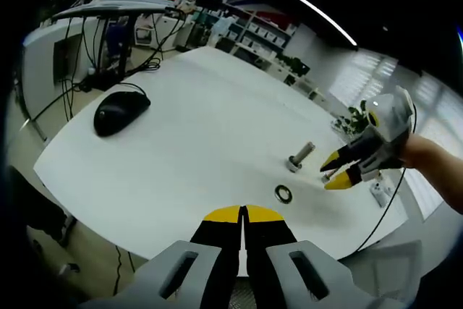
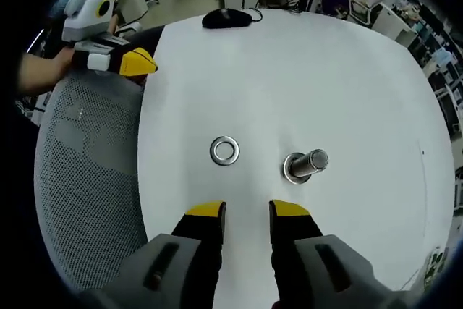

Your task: Place the washer onto the threaded stud by aligning its center hole with the stud, sliding it down to the base, and recovering from edge contact or off-axis alignment until the washer reaches the visible bottom stop.

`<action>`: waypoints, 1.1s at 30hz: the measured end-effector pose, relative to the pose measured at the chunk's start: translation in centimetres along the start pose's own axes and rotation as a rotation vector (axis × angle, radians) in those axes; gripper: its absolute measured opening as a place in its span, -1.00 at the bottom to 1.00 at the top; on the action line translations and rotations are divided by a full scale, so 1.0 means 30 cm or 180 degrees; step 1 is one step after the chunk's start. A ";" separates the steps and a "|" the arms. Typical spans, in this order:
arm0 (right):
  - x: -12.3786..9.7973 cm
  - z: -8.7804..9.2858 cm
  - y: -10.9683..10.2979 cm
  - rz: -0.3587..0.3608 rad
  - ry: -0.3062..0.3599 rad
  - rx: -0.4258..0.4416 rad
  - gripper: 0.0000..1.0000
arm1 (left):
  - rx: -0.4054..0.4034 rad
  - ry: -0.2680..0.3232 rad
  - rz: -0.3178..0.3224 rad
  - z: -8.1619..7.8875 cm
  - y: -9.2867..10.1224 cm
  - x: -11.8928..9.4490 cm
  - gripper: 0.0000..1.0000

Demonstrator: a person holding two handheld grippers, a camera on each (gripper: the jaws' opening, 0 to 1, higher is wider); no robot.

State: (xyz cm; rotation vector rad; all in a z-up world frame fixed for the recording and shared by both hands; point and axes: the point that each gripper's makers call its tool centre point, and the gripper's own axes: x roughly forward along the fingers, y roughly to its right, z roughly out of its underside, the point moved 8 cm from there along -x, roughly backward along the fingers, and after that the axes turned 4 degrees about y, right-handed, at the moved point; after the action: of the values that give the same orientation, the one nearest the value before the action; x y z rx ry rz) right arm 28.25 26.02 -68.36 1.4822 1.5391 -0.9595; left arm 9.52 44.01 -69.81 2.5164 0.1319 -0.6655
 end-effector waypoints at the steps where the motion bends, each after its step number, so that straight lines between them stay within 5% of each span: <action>1: 0.001 0.001 -0.002 -0.0005 -0.0001 0.0004 -0.47 | -0.0002 0.0001 0.0000 0.000 -0.001 0.001 -1.00; 33: 0.133 0.027 -0.113 -0.0013 0.0198 0.0178 -0.14 | -0.0014 0.0014 -0.0013 -0.001 -0.001 -0.003 -1.00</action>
State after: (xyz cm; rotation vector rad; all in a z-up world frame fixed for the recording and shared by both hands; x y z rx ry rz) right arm 24.82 26.80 -72.31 1.5619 1.5715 -0.9744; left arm 9.46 44.04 -69.77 2.5140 0.1399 -0.6608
